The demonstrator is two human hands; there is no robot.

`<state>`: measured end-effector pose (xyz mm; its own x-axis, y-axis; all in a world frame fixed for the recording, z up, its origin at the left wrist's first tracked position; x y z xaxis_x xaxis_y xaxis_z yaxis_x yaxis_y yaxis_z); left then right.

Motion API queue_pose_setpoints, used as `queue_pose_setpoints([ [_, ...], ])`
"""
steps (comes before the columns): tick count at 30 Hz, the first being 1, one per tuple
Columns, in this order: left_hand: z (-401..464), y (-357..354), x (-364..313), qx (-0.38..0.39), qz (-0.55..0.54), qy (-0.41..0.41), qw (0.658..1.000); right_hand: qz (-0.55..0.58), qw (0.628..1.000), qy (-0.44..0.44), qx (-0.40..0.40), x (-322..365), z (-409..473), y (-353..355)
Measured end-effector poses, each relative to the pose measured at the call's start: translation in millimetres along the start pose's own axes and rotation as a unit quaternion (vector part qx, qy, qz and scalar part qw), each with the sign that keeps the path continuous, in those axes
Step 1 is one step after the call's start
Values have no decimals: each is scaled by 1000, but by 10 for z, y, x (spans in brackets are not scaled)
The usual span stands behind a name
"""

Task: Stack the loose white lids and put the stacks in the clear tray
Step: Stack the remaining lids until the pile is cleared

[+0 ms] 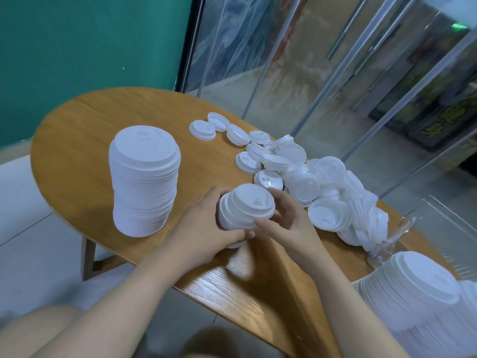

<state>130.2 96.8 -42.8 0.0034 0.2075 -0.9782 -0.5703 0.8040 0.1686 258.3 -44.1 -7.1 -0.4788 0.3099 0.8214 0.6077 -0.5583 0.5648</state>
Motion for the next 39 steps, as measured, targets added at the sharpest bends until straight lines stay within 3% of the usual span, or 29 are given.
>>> queue_pose_setpoints([
  [12,-1,16,64,44,35,6,998,-62,998,-1,22,2,-3,-79],
  [22,-56,128,1,31,55,-3,998,-114,992,17,45,32,-18,-70],
  [39,-32,110,-47,30,29,-41,998,-69,995,-30,72,-34,103,-13],
])
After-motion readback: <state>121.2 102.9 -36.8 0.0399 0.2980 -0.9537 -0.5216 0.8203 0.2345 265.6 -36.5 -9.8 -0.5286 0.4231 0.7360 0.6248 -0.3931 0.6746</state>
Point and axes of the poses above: each hand's wrist, its own z-axis towards the middle knuckle, its own y-axis out of the back of the hand, x = y × z, the point moved 6 cm from there along z, towards the middle knuckle, and after that the axes turned 9 degrees about -z, right-handed, at the moved point
